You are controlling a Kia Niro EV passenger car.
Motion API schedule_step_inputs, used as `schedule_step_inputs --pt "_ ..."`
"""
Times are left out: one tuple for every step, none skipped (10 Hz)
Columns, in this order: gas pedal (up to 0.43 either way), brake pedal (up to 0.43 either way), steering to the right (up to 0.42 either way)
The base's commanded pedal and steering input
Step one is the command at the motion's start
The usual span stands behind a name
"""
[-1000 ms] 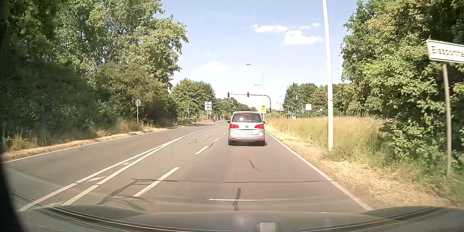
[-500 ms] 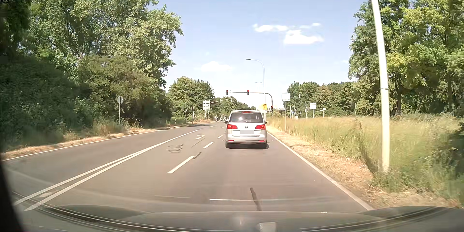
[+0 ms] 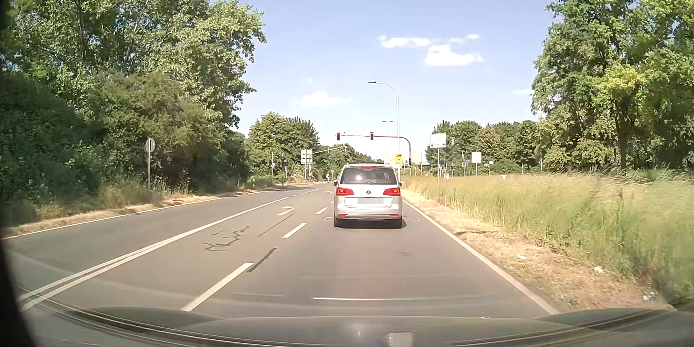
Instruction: Follow the waypoints while adhering to traffic rules and regulations
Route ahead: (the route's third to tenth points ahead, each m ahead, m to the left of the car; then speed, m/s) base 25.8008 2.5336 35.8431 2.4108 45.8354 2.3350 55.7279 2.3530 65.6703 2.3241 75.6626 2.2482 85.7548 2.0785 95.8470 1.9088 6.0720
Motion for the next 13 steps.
schedule_step_inputs --pt "0.000 0.299 -0.001" --pt "0.000 0.299 -0.001" --pt "0.000 0.299 -0.001" --pt "0.000 0.293 0.000" --pt "0.000 0.287 0.001" --pt "0.000 0.280 0.000" --pt "0.000 0.274 0.001" --pt "0.000 0.262 0.000" --pt "0.000 0.256 0.001" --pt "0.000 0.250 0.001" --pt "0.000 0.238 0.001" --pt "0.000 0.232 0.001" --pt "0.000 0.220 0.001"
